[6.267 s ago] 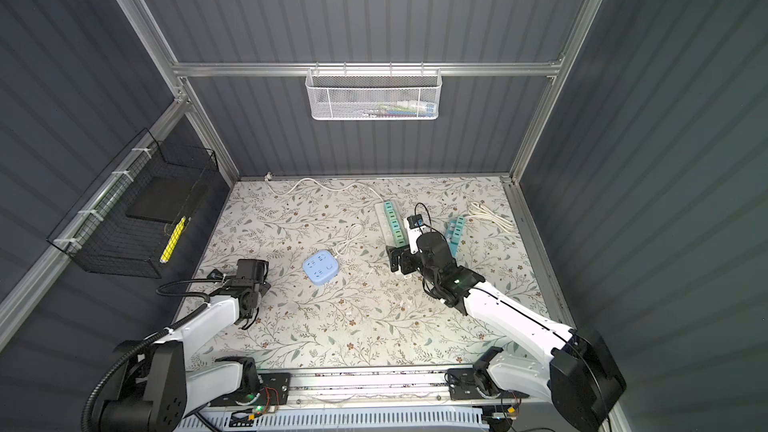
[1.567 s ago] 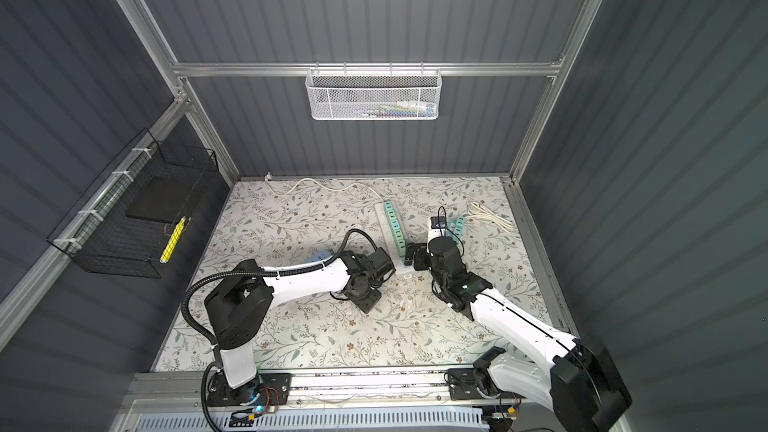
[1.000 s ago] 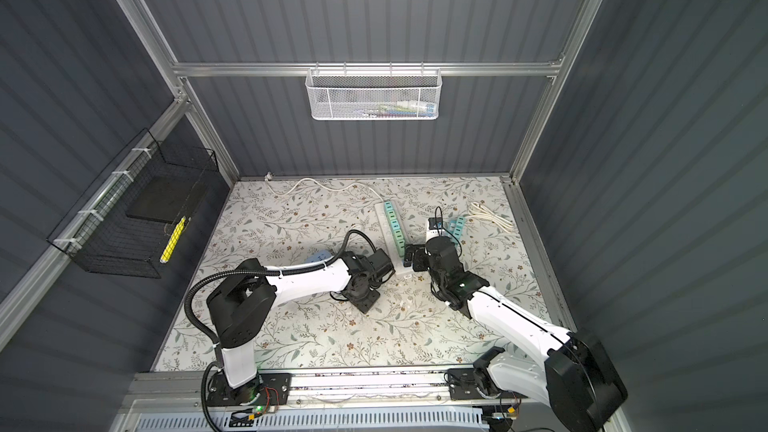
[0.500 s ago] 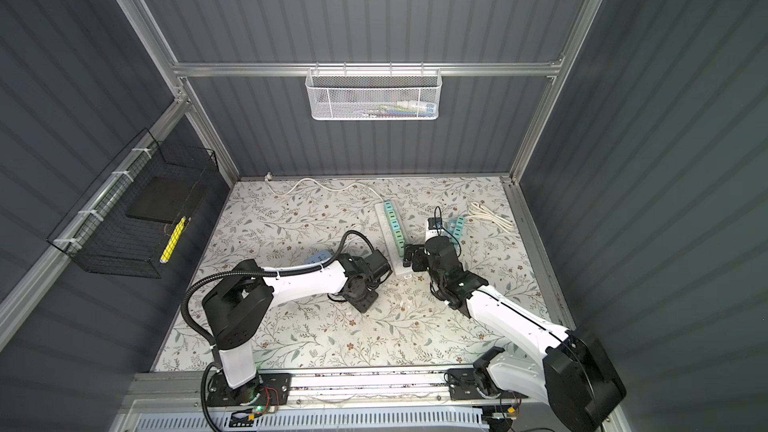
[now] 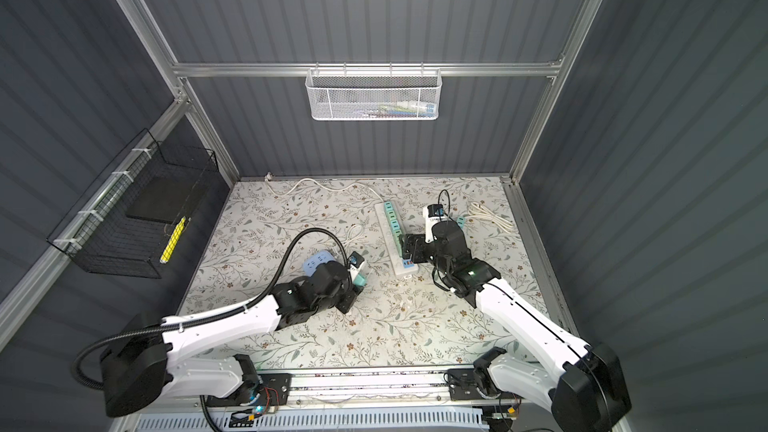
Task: Insert the plug
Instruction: 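Grasp the teal adapter with the right gripper from the left gripper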
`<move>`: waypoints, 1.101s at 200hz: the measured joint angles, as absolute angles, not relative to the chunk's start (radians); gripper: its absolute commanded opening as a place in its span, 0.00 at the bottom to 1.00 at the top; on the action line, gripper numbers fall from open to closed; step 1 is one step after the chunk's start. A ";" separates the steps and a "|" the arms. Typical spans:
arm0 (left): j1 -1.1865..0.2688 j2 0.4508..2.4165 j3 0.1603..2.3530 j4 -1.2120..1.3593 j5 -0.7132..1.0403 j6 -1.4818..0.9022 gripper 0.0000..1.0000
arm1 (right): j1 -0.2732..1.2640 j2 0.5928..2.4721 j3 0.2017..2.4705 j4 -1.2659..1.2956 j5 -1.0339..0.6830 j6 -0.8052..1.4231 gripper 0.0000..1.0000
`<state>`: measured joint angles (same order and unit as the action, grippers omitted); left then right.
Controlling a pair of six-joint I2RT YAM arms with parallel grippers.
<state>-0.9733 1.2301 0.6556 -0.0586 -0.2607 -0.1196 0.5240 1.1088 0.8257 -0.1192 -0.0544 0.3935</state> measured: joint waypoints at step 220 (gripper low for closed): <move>-0.973 1.064 0.526 0.203 -0.314 0.020 0.21 | 0.697 1.575 1.192 -0.358 -0.673 0.332 0.36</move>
<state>-0.9733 1.0641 0.5262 0.2028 -0.3138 0.0200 0.6968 1.5745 1.1923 -0.3580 -0.6731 0.3325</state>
